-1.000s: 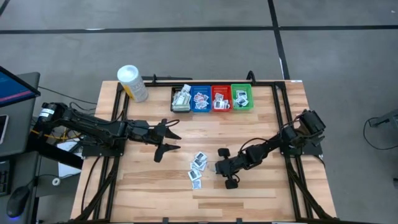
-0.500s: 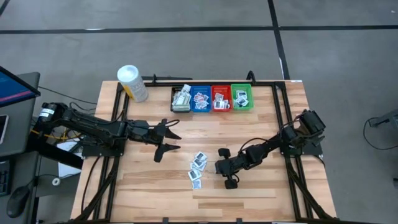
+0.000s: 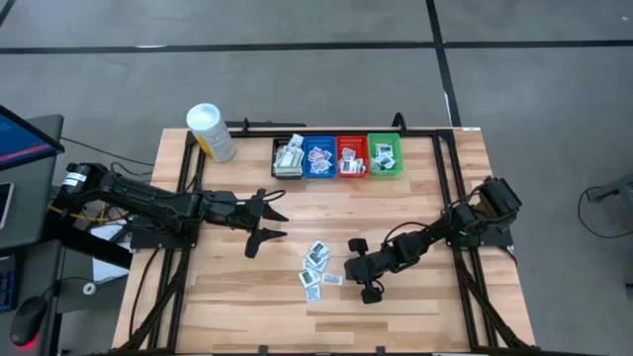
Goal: Pick & Place First Aid Supplies
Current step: Put the orange ointment pack in the blue bin
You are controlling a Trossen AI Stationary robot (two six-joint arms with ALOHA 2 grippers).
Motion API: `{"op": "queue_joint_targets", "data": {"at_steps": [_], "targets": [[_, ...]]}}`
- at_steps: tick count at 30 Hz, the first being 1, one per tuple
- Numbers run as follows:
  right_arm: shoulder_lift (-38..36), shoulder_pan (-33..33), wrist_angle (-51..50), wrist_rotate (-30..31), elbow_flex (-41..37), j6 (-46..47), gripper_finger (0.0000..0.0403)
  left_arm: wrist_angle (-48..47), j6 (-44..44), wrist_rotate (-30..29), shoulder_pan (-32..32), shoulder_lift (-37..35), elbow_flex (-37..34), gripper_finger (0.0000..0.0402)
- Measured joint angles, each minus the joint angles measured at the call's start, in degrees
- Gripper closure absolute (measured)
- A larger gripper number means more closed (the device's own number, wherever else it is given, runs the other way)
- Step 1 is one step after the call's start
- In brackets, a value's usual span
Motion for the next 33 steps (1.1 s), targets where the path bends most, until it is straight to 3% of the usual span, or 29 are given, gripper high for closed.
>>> {"op": "queue_joint_targets", "data": {"at_steps": [9, 22, 33], "targets": [[0.02, -0.07, 1.1, -0.78, 0.07, -0.71, 0.0337, 0.0, 0.0, 0.0, 0.0, 0.0, 0.0, 0.0207], [0.33, -0.29, 4.27, -0.31, 0.17, -22.22, 0.0228, 0.0, 0.0, 0.0, 0.0, 0.0, 0.0, 0.0207], [1.76, -1.74, 5.77, -4.38, 0.3, -31.27, 0.0215, 0.0, 0.0, 0.0, 0.02, 0.0, 0.0, 0.0207]]}}
